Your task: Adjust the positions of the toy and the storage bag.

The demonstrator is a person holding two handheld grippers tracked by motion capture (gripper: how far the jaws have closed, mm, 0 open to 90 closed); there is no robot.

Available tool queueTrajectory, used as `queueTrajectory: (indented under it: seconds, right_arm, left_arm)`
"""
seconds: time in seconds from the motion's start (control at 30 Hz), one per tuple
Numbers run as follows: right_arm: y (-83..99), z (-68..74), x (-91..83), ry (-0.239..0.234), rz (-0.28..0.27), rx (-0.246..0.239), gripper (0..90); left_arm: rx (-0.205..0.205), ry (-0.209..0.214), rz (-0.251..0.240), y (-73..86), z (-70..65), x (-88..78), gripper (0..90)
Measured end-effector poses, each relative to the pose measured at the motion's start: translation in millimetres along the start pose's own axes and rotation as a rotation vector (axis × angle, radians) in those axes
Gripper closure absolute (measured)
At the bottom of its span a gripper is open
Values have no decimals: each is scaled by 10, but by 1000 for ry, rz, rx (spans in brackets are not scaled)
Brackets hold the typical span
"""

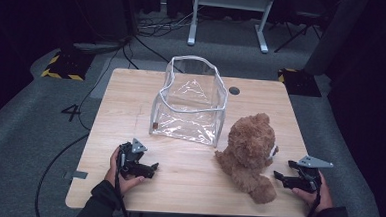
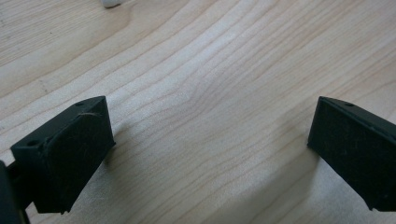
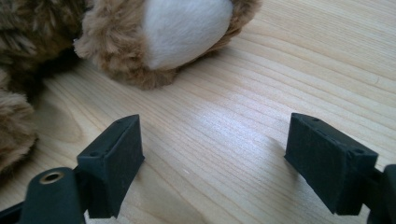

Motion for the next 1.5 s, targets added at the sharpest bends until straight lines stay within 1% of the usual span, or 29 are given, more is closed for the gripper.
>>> queueTrajectory:
  seconds: [0.03, 0.07, 0.13, 0.23, 0.3, 0.4, 0.43, 0.47, 0.53, 0.63, 0.73, 0.8, 0.87, 0.93, 0.97, 1.0, 1.03, 1.07, 1.2, 1.3, 1.37, 1.43, 1.5]
  right_arm:
    - [0, 2, -1, -3, 0, 0, 191]
    - [2, 2, -3, -4, 0, -2, 191]
    - [4, 6, -6, -6, 0, -5, 189]
    - [-2, 27, -22, -24, -14, -17, 198]
    - [-17, 21, -44, -27, -33, -6, 198]
    - [-24, 20, -59, -31, -38, -4, 198]
    - [-42, 48, -87, -39, -41, -14, 203]
    - [-68, 66, -117, -34, -49, -26, 213]
    - [-152, 109, -204, -30, -85, -48, 226]
    - [-283, 178, -342, -30, -132, -61, 226]
    - [-388, 247, -432, -21, -157, -85, 226]
    - [-446, 311, -472, -38, -167, -85, 221]
    - [-507, 374, -509, -46, -182, -93, 215]
    - [-557, 442, -535, -57, -191, -108, 209]
    - [-581, 472, -542, -65, -197, -105, 206]
    - [-581, 472, -542, -65, -197, -105, 206]
    - [-628, 536, -557, -99, -210, -82, 206]
    - [-654, 561, -568, -100, -218, -81, 205]
    - [-731, 672, -593, -111, -235, -104, 201]
    - [-758, 726, -586, -110, -229, -123, 196]
    - [-784, 753, -578, -111, -232, -127, 194]
    - [-808, 789, -573, -122, -231, -133, 195]
    - [-830, 814, -561, -117, -225, -138, 208]
  left_arm:
    - [1, 6, -1, 6, -7, -3, 1]
    - [11, 7, -3, 12, -7, -11, 0]
    - [13, 13, -5, 22, -16, -20, 0]
    - [11, 7, -4, 27, -15, -25, 1]
    - [11, 7, -4, 27, -15, -25, 1]
    - [8, 6, -6, 27, -17, -25, 1]
    - [9, 6, -6, 28, -17, -26, 1]
    - [9, 4, -6, 29, -15, -27, 1]
    - [3, 5, -5, 35, -21, -31, 2]
    - [8, 7, -5, 33, -17, -30, 1]
    - [9, 7, -5, 32, -16, -29, 1]
    - [7, 6, -5, 32, -17, -29, 1]
    - [5, 5, -4, 35, -19, -31, 1]
    - [6, 5, -4, 35, -19, -31, 1]
    - [5, 5, -4, 34, -19, -31, 1]
    - [5, 5, -4, 34, -19, -31, 1]
    - [6, 6, -4, 34, -18, -30, 1]
    - [7, 5, -5, 33, -16, -30, 1]
    - [6, 6, -4, 34, -19, -31, 1]
    - [6, 6, -4, 34, -19, -30, 1]
    - [6, 6, -4, 34, -19, -30, 1]
    - [6, 6, -4, 34, -19, -31, 1]
    - [6, 6, -4, 34, -19, -31, 1]
Point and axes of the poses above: each handheld gripper's, and its own axes: x roughly forward along the jaws, y roughly out of its underside, z roughly to its left, the point moved 10 cm from there along x, roughly forward along the jaws, and after that the axes turned 4 degrees about -y, right-handed, at the moved point
